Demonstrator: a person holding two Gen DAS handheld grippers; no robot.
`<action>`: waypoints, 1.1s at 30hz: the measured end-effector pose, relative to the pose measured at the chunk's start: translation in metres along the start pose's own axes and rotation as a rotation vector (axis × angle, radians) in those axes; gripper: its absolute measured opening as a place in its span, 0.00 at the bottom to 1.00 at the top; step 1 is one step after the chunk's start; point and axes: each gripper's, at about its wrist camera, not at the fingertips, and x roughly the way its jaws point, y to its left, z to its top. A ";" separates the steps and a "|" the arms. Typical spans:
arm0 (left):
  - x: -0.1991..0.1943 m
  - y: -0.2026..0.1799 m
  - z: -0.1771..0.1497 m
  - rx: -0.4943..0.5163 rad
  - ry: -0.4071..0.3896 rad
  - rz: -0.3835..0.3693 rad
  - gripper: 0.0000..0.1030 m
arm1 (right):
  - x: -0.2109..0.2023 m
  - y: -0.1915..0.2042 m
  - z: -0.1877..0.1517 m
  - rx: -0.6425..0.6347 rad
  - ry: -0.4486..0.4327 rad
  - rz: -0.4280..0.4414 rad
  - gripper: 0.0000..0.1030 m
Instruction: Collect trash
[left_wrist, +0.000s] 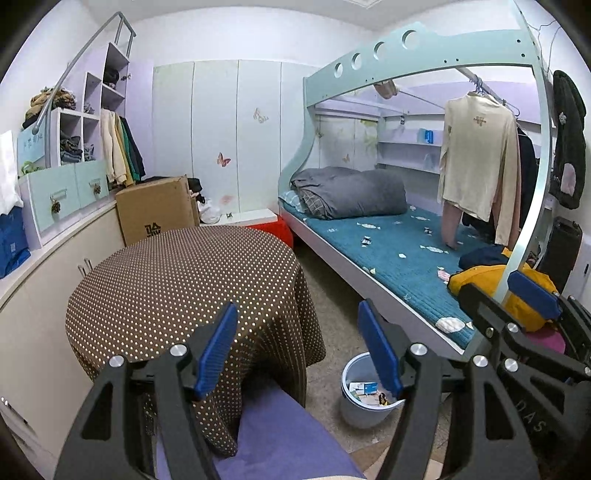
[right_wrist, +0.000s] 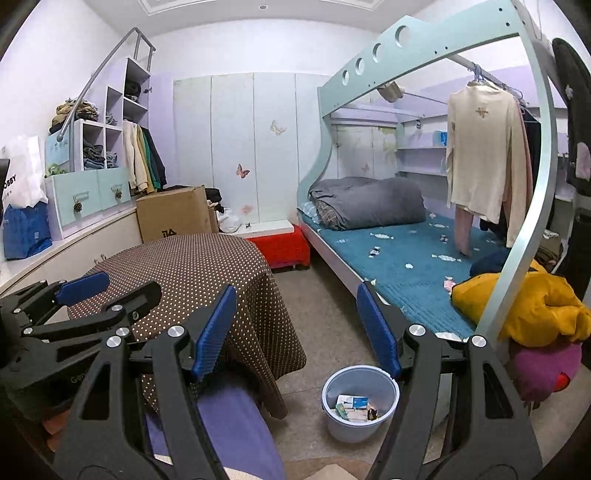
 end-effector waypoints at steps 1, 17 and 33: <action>0.000 0.000 -0.001 0.000 0.002 0.001 0.65 | 0.001 -0.001 -0.001 0.000 0.002 0.002 0.65; -0.005 0.004 -0.006 -0.018 -0.003 0.018 0.69 | -0.002 -0.005 -0.003 -0.003 0.005 0.012 0.68; -0.010 0.009 -0.006 -0.025 -0.010 0.029 0.69 | -0.007 -0.001 -0.003 -0.014 -0.003 0.003 0.69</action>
